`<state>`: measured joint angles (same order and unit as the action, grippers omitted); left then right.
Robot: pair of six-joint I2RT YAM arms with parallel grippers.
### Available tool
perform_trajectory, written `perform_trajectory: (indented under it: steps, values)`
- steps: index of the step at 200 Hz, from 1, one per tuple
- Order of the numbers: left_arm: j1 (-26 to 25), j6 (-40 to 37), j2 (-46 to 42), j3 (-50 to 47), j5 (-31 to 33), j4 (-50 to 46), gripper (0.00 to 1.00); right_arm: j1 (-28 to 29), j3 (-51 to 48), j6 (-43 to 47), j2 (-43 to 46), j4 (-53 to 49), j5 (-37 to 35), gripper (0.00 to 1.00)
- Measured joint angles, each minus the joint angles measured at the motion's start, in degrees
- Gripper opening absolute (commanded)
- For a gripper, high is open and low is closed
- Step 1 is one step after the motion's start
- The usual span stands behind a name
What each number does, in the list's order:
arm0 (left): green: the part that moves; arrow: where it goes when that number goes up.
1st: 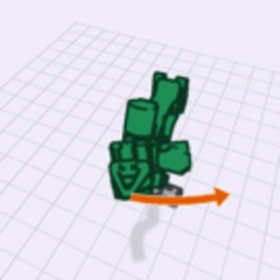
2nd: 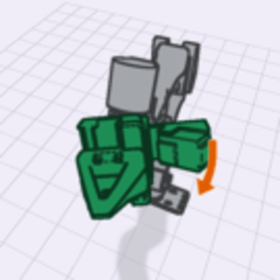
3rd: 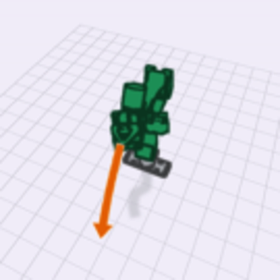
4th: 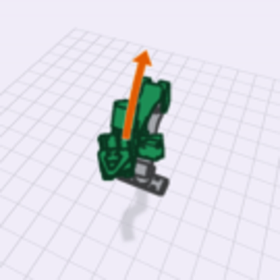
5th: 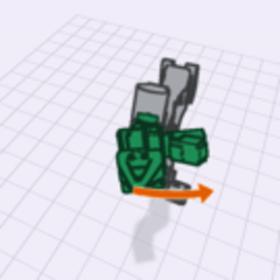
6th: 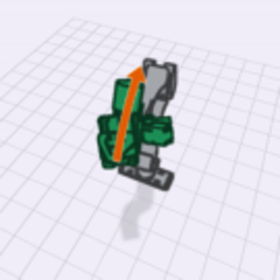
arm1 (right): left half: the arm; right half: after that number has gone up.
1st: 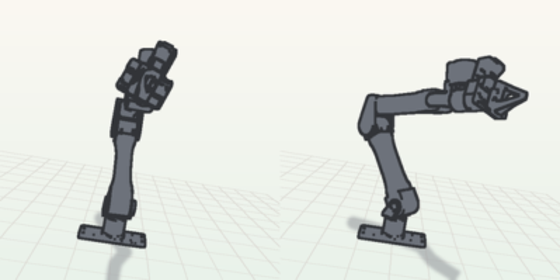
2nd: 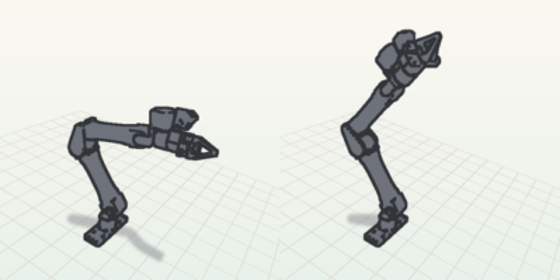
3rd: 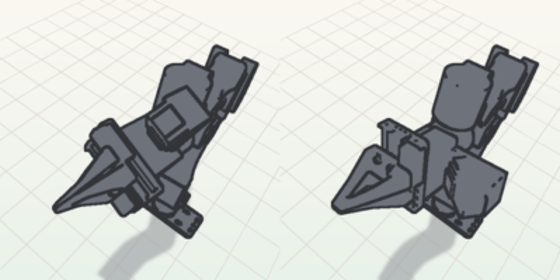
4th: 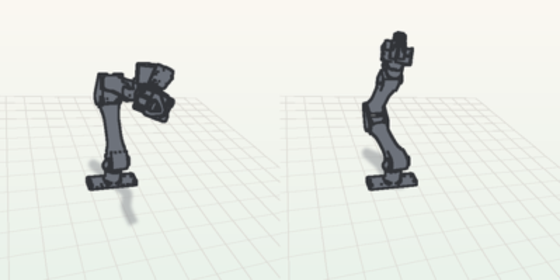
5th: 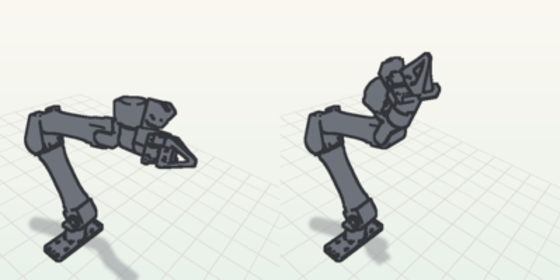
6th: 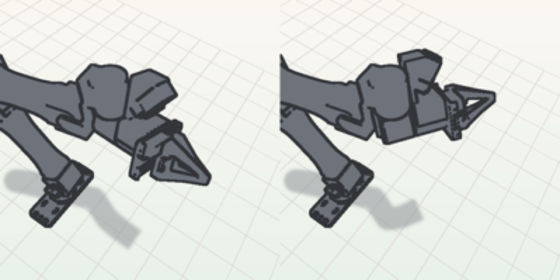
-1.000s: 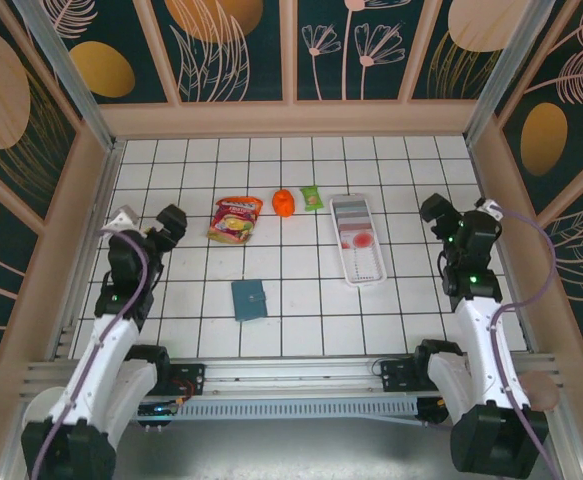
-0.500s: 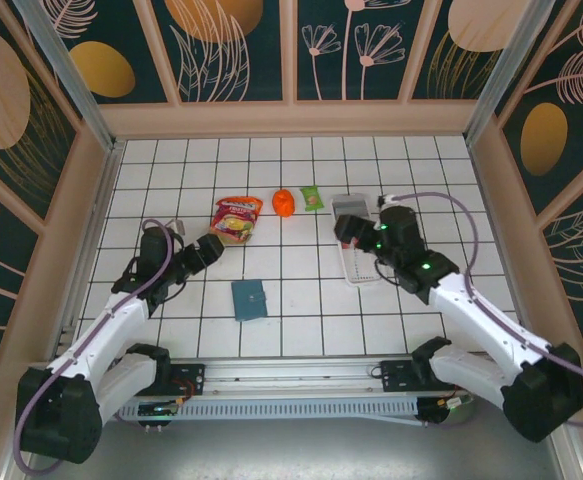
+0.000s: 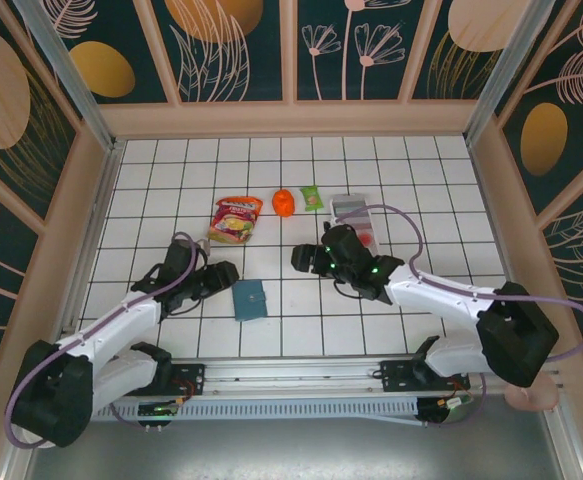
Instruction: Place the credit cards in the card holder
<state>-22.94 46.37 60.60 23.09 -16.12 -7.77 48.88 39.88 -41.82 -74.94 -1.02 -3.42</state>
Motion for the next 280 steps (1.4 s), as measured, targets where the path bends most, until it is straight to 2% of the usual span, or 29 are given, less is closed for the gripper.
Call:
perform_trajectory:
  steps: [33, 60, 127, 199, 214, 280]
  values:
    - [-2.6, 1.1, 0.2, -3.0, -0.2, 0.3, 0.48, 1.1, 0.0, -1.3, -0.9, 1.2, 0.0, 0.84]
    - [-4.3, 2.1, -0.4, -4.6, -0.4, -0.2, 0.39, 1.4, 0.0, -2.2, -1.9, 1.3, -0.1, 0.84]
    - [-7.6, 5.4, -1.3, -6.4, -1.7, 1.6, 0.38, 2.7, 0.0, -3.2, -3.5, 1.3, -0.2, 0.84]
    - [-9.8, 9.1, 2.7, -7.8, -2.6, 7.9, 0.33, 3.8, 0.0, -4.2, -6.0, 2.9, -0.2, 0.83]
    - [-9.8, 9.6, 3.4, -7.8, -2.9, 8.8, 0.27, 4.0, 0.0, -4.8, -6.7, 3.7, -0.2, 0.83]
    - [-10.5, 11.0, 7.2, -7.4, -5.9, 14.8, 0.15, 5.8, -0.1, -6.7, -12.3, 7.1, 0.5, 0.81]
